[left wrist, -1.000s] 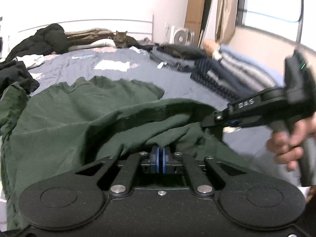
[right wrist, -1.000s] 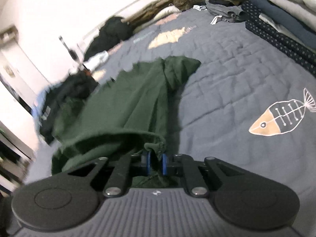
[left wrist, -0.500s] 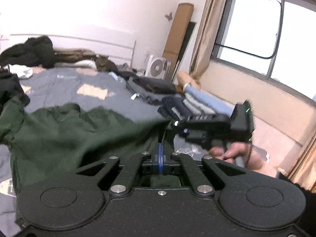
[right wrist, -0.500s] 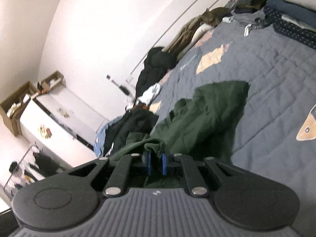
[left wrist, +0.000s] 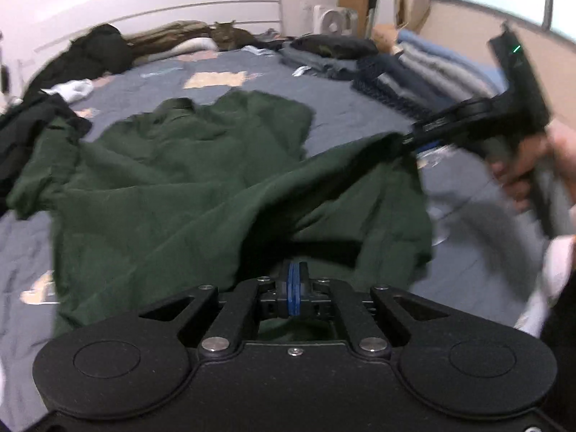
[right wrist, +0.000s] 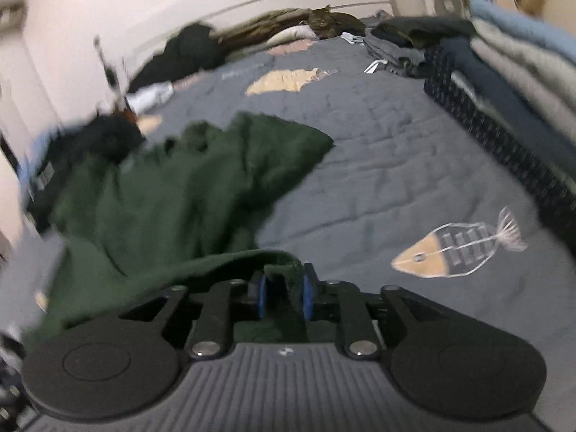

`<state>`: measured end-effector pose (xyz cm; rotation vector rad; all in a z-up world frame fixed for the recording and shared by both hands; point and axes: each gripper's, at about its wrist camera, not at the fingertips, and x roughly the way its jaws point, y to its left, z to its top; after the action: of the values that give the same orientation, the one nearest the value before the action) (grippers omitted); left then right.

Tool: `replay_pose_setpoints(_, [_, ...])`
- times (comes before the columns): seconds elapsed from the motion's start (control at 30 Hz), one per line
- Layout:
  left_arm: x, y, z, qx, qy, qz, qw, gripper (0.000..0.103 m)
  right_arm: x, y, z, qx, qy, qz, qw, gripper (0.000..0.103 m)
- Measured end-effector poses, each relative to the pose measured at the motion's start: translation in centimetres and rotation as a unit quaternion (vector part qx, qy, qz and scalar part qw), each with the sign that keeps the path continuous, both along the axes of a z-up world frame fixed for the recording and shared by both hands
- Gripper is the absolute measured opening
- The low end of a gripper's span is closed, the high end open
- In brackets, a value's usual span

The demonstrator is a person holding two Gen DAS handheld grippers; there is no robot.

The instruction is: Fold clothes

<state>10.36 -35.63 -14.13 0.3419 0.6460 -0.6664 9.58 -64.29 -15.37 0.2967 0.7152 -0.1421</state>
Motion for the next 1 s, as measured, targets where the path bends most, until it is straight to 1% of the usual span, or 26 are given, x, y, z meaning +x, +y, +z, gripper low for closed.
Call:
replay_pose_setpoints(0.03, [0.0,0.1,-0.5,0.012,-0.004,0.006,0.9999,0.024,-0.2,0.1,0.0,-0.017,0.003,0.008,1.0,0.03])
replay_pose_setpoints(0.07, [0.1,0.3,-0.9,0.024,-0.008,0.011,0.9996,0.033,-0.5,0.1,0.1,-0.026,0.003,0.016,1.0,0.032])
replay_pose_setpoints(0.1, [0.0,0.7,-1.1,0.038,-0.021,0.02,0.9989,0.051,-0.9,0.0,0.2,-0.03,0.001,0.025,0.999,0.034])
replay_pose_setpoints(0.13, [-0.1,1.3,-1.1,0.053,-0.039,0.03,0.9974,0.062,-1.2,0.0,0.3,-0.032,-0.004,0.03,0.999,0.036])
replay_pose_setpoints(0.2, [-0.7,2.5,-0.9,0.079,-0.066,0.032,0.9942,0.063,-1.6,0.0,0.5,-0.03,-0.019,0.034,0.999,0.039])
replay_pose_setpoints(0.27, [-1.2,3.2,-0.9,0.11,-0.087,0.03,0.9897,0.063,-1.6,0.3,0.6,-0.029,-0.023,0.041,0.998,0.04])
replay_pose_setpoints(0.37, [-1.7,3.3,-2.1,0.161,-0.108,0.019,0.9808,0.063,-1.5,0.8,1.1,-0.013,-0.036,0.051,0.998,0.04])
replay_pose_setpoints(0.43, [-2.0,3.2,-2.8,0.175,-0.105,0.008,0.9789,0.063,-1.8,1.1,1.7,0.009,-0.052,0.058,0.997,0.04])
replay_pose_setpoints(0.57, [-2.1,3.8,-3.6,0.186,-0.103,0.002,0.9772,0.063,-2.7,2.1,2.8,0.053,-0.087,0.09,0.991,0.04])
replay_pose_setpoints(0.6, [-2.1,3.9,-3.8,0.188,-0.103,0.001,0.9767,0.055,-2.8,2.6,2.9,0.061,-0.091,0.103,0.989,0.04])
replay_pose_setpoints(0.63, [-2.1,4.1,-4.0,0.191,-0.102,0.0,0.9763,0.028,-2.8,3.2,3.0,0.066,-0.094,0.114,0.987,0.04])
replay_pose_setpoints(0.67, [-1.8,4.5,-4.0,0.182,-0.089,0.004,0.9791,0.022,-2.8,3.8,3.0,0.07,-0.095,0.125,0.985,0.04])
replay_pose_setpoints(0.73, [-0.8,5.6,-3.4,0.154,-0.056,0.017,0.9863,0.019,-2.5,5.2,2.9,0.065,-0.09,0.151,0.982,0.04])
replay_pose_setpoints(0.8, [-0.1,6.8,-2.3,0.126,-0.042,0.033,0.9907,0.017,-2.2,6.7,2.7,0.056,-0.082,0.178,0.979,0.04])
replay_pose_setpoints(0.83, [0.3,7.4,-1.5,0.107,-0.035,0.043,0.9927,0.016,-2.0,7.6,2.5,0.049,-0.076,0.193,0.977,0.04])
replay_pose_setpoints(0.87, [0.8,8.2,-0.6,0.077,-0.021,0.056,0.9953,0.016,-1.8,8.5,2.3,0.045,-0.068,0.21,0.974,0.04])
replay_pose_setpoints(0.9, [1.3,9.0,0.3,0.045,-0.006,0.067,0.9967,0.016,-1.6,9.5,2.1,0.043,-0.062,0.228,0.971,0.04])
replay_pose_setpoints(0.93, [1.8,9.7,1.0,0.021,0.001,0.079,0.9967,0.016,-1.5,10.4,1.9,0.04,-0.057,0.247,0.967,0.04])
replay_pose_setpoints(0.97, [2.4,10.3,1.6,-0.001,0.006,0.09,0.9959,0.016,-1.4,11.2,1.8,0.037,-0.055,0.263,0.963,0.04])
replay_pose_setpoints(1.0, [2.8,10.7,2.0,-0.012,0.005,0.099,0.995,0.016,-1.3,12.1,1.7,0.034,-0.056,0.277,0.959,0.04])
